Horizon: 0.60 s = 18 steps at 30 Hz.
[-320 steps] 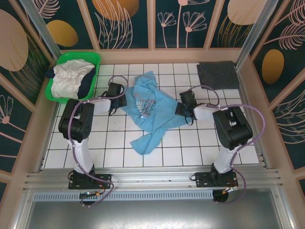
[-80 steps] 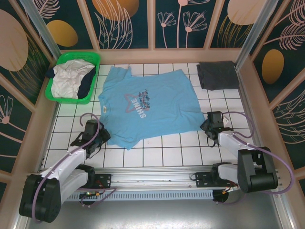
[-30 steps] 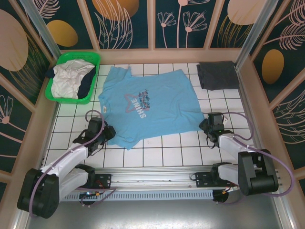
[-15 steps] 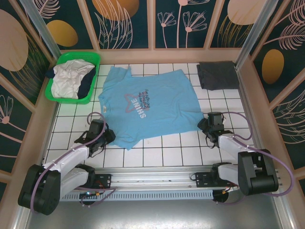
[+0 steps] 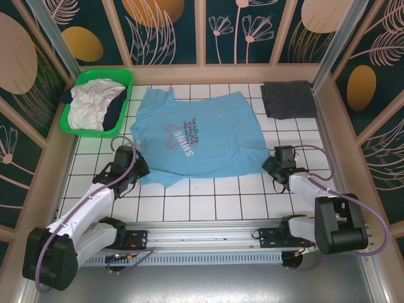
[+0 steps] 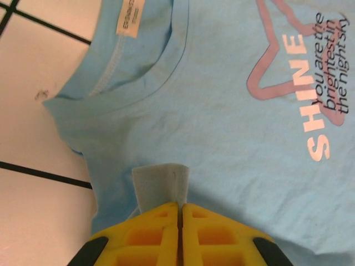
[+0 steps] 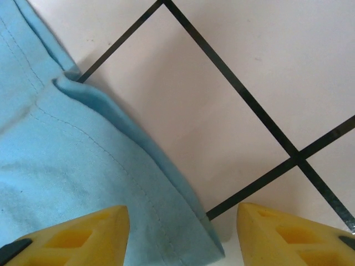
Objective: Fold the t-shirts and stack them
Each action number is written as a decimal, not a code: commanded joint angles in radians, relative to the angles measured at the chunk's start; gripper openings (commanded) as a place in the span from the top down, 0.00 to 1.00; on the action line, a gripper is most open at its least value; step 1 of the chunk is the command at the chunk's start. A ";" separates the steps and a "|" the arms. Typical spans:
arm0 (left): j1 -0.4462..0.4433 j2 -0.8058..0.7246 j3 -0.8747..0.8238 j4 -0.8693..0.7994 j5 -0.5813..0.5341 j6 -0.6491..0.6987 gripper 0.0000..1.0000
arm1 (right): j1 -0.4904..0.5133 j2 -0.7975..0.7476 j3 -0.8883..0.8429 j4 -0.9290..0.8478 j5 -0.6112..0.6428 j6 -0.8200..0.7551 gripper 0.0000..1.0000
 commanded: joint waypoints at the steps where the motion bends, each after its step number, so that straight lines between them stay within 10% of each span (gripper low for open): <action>1: -0.004 -0.010 0.042 -0.044 -0.026 0.030 0.90 | 0.002 0.031 0.017 -0.013 -0.014 -0.010 0.50; 15: -0.004 -0.014 0.035 -0.032 -0.039 0.063 0.89 | 0.041 0.039 0.088 -0.043 -0.072 -0.039 0.95; 18: -0.005 0.005 0.041 -0.036 -0.064 0.069 0.72 | 0.046 -0.026 0.101 -0.076 -0.060 -0.040 1.00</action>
